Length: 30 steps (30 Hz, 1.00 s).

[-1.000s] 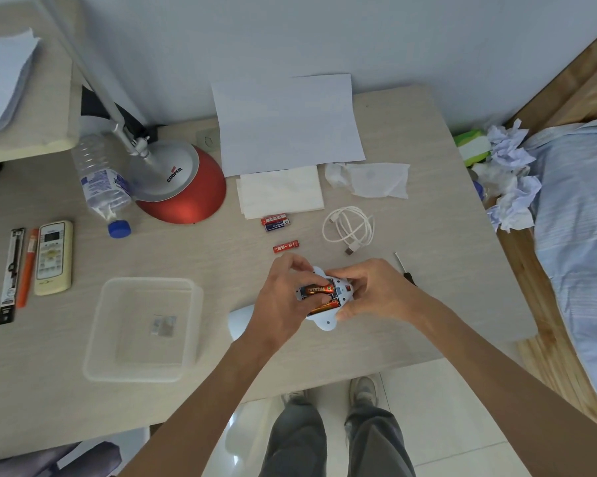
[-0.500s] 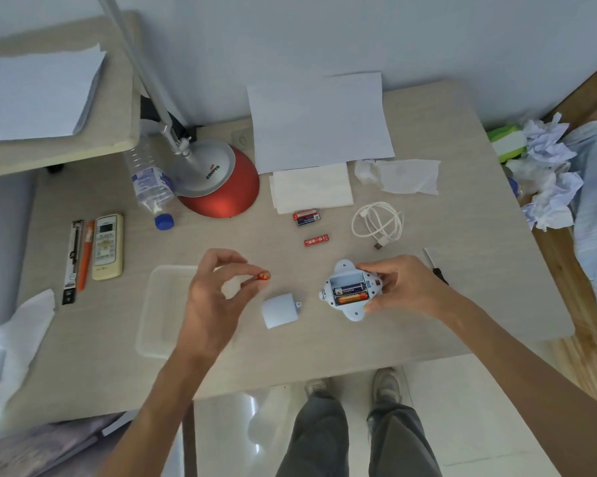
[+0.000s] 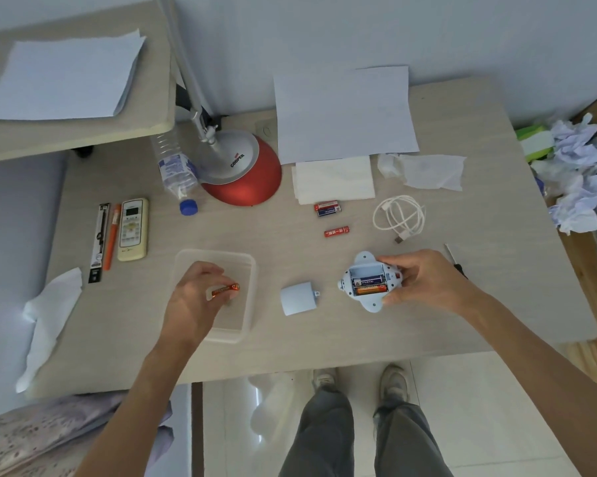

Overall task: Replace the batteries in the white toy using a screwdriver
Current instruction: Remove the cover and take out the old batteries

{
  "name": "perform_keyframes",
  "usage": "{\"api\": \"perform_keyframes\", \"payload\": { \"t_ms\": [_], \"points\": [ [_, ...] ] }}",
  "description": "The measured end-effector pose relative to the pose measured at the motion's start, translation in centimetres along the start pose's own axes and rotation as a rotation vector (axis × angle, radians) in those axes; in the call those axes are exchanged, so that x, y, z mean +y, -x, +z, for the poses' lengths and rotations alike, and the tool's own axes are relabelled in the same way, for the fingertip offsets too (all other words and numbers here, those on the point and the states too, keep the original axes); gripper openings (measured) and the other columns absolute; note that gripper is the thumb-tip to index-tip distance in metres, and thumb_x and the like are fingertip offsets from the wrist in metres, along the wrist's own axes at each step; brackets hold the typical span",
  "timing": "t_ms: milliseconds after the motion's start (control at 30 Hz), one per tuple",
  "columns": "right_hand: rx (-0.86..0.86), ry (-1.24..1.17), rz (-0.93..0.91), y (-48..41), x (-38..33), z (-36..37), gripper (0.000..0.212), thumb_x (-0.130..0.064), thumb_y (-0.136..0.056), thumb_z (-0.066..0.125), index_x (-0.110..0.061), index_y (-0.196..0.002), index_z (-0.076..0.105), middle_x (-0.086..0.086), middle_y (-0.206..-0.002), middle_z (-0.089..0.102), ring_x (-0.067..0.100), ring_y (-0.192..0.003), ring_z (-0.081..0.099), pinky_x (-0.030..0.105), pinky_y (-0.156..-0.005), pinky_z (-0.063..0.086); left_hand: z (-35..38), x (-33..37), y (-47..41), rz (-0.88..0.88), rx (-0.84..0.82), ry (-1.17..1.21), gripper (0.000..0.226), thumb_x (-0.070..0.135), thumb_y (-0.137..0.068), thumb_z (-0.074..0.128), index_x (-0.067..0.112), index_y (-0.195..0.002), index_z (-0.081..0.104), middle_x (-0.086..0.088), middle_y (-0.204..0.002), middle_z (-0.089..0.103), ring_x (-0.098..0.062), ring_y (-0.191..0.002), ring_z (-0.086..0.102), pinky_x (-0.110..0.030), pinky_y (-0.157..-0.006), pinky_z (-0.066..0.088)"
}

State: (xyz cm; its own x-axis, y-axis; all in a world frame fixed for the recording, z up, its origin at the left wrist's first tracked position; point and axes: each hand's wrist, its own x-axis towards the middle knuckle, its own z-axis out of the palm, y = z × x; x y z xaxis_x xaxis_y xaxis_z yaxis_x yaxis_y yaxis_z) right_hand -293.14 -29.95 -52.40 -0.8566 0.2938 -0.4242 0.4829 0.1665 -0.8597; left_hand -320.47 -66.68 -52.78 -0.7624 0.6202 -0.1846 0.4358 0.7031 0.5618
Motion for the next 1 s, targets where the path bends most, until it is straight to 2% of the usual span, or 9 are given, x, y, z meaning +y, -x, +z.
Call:
{"api": "perform_keyframes", "payload": {
  "t_ms": [133,333,467,567,667,767,867,933,1000],
  "points": [
    [0.005,-0.001,-0.002,0.0,0.0,0.1,0.08,0.004,-0.066,0.1,-0.046,-0.123,0.074,-0.009,-0.112,0.085,0.013,-0.106,0.082,0.039,-0.098,0.065,0.7,-0.7,-0.6,-0.069,-0.013,-0.079,0.016,0.017,-0.085,0.092,0.024,-0.099,0.085,0.009,-0.116,0.062,-0.016,-0.106,0.065,-0.04,-0.096,0.059],
    [0.009,-0.006,-0.017,0.2,-0.1,0.2,0.078,0.001,-0.067,0.1,-0.043,-0.126,0.075,-0.006,-0.114,0.085,0.017,-0.11,0.082,0.048,-0.101,0.064,0.0,-0.3,-0.2,-0.046,-0.032,-0.155,0.022,0.024,-0.086,0.091,0.026,-0.107,0.085,0.008,-0.123,0.064,-0.02,-0.118,0.06,-0.039,-0.096,0.056],
    [0.017,-0.018,-0.022,0.3,-0.3,0.3,0.079,0.002,-0.066,0.1,-0.048,-0.121,0.075,-0.009,-0.112,0.085,0.012,-0.107,0.082,0.041,-0.099,0.065,-1.7,2.7,1.9,0.028,0.175,-0.066,0.023,0.02,-0.086,0.091,0.024,-0.107,0.083,0.008,-0.113,0.073,-0.021,-0.104,0.068,-0.043,-0.093,0.059],
    [0.024,-0.017,-0.025,0.3,-0.3,0.4,0.079,0.001,-0.065,0.101,-0.048,-0.121,0.074,-0.01,-0.111,0.085,0.009,-0.106,0.081,0.034,-0.097,0.065,-1.7,7.0,3.7,0.152,0.249,-0.017,0.024,0.02,-0.086,0.09,0.018,-0.109,0.083,0.004,-0.113,0.075,-0.02,-0.107,0.069,-0.043,-0.093,0.059],
    [0.035,-0.003,-0.027,0.3,-0.3,0.4,0.079,0.0,-0.066,0.101,-0.047,-0.122,0.073,-0.013,-0.111,0.085,0.006,-0.105,0.081,0.028,-0.094,0.065,0.5,11.5,4.1,0.317,0.17,0.037,0.026,0.025,-0.088,0.087,0.018,-0.113,0.083,0.003,-0.117,0.073,-0.016,-0.111,0.067,-0.032,-0.092,0.057],
    [0.046,0.02,-0.031,0.4,-0.3,0.4,0.078,0.0,-0.066,0.101,-0.051,-0.118,0.072,-0.023,-0.106,0.083,-0.001,-0.101,0.08,0.019,-0.088,0.063,3.8,14.7,3.0,0.417,0.005,0.086,0.03,0.031,-0.093,0.082,0.021,-0.122,0.08,0.004,-0.126,0.069,-0.017,-0.118,0.065,-0.035,-0.094,0.059],
    [0.036,0.039,-0.039,0.3,-0.1,0.4,0.074,-0.005,-0.068,0.102,-0.036,-0.131,0.077,-0.017,-0.111,0.084,0.004,-0.104,0.081,0.03,-0.095,0.065,7.3,16.6,1.2,0.491,-0.122,-0.04,0.045,0.03,-0.094,0.084,0.027,-0.137,0.071,0.003,-0.143,0.061,-0.018,-0.132,0.057,-0.042,-0.089,0.064],
    [0.026,0.04,-0.06,0.2,0.0,0.4,0.073,-0.009,-0.07,0.101,-0.026,-0.136,0.077,-0.011,-0.114,0.085,0.008,-0.105,0.082,0.037,-0.096,0.066,9.0,17.4,0.0,0.539,-0.217,-0.089,0.055,0.03,-0.095,0.082,0.03,-0.146,0.065,0.001,-0.151,0.054,-0.019,-0.139,0.051,-0.039,-0.09,0.063],
    [0.026,0.058,-0.092,0.1,-0.1,0.3,0.067,-0.014,-0.074,0.101,-0.025,-0.135,0.077,-0.009,-0.113,0.085,0.01,-0.103,0.082,0.04,-0.094,0.067,10.1,17.9,-1.1,0.588,-0.298,-0.124,0.057,0.032,-0.096,0.08,0.032,-0.15,0.061,0.002,-0.155,0.047,-0.018,-0.141,0.046,-0.036,-0.091,0.061]
  ]
}}
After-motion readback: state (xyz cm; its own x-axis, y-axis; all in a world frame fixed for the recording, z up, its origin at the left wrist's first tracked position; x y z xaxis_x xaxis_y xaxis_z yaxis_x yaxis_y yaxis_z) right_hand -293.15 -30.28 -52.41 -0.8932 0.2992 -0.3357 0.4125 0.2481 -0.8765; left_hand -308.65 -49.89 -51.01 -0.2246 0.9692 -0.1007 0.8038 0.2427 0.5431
